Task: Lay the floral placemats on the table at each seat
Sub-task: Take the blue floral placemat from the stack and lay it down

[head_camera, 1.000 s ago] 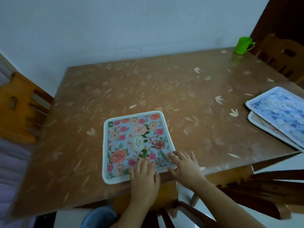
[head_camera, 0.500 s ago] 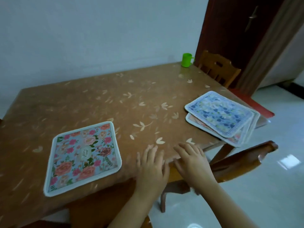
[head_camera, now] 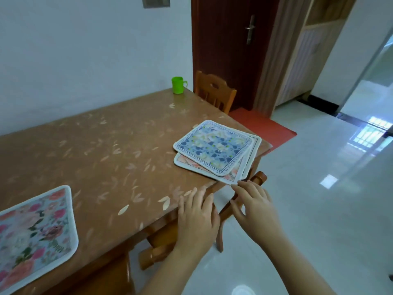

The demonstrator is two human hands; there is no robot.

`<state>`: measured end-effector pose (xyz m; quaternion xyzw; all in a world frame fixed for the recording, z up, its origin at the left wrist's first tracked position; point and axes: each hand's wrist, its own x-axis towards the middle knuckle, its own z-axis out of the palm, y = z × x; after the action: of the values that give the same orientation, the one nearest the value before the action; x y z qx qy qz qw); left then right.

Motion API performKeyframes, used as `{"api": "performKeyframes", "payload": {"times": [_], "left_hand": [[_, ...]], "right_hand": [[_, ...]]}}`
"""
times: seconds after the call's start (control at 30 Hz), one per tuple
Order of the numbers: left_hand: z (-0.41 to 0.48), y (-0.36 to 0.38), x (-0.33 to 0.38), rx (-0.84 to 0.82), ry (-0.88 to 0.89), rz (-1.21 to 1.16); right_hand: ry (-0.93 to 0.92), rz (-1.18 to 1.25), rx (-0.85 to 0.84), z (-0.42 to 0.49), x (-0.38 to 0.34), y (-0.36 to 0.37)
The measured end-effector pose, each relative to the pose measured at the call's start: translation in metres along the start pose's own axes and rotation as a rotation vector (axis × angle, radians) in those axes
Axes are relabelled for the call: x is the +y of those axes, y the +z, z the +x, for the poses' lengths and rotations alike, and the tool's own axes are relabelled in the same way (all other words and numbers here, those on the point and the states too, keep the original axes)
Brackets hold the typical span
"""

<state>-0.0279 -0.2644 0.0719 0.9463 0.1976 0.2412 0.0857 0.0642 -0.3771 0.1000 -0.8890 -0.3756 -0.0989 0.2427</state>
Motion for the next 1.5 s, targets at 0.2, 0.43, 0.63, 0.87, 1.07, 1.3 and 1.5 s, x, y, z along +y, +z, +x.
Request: {"api": "performKeyframes", "payload": {"times": [0.2, 0.43, 0.63, 0.87, 1.07, 1.3, 1.5], "left_hand": [[0.038, 0.028, 0.010, -0.025, -0.001, -0.004], [0.104, 0.079, 0.004, -0.037, -0.018, -0.018], [0.154, 0.119, -0.012, -0.016, -0.037, -0.043], [0.180, 0.151, -0.025, -0.055, 0.000, 0.060], [0.190, 0.180, -0.026, -0.099, -0.005, 0.029], [0.192, 0.207, -0.021, -0.201, -0.109, -0.030], [0.186, 0.229, -0.018, -0.264, -0.182, -0.077]], "right_hand": [[0.057, -0.033, 0.002, 0.028, 0.039, 0.003], [0.035, -0.074, -0.041, 0.096, 0.074, 0.025], [-0.018, -0.112, -0.076, 0.160, 0.103, 0.044], [-0.070, -0.115, -0.128, 0.196, 0.134, 0.068], [-0.144, -0.071, -0.265, 0.227, 0.169, 0.102], [-0.325, -0.107, -0.395, 0.246, 0.201, 0.135], [-0.460, -0.077, -0.474, 0.248, 0.223, 0.159]]}}
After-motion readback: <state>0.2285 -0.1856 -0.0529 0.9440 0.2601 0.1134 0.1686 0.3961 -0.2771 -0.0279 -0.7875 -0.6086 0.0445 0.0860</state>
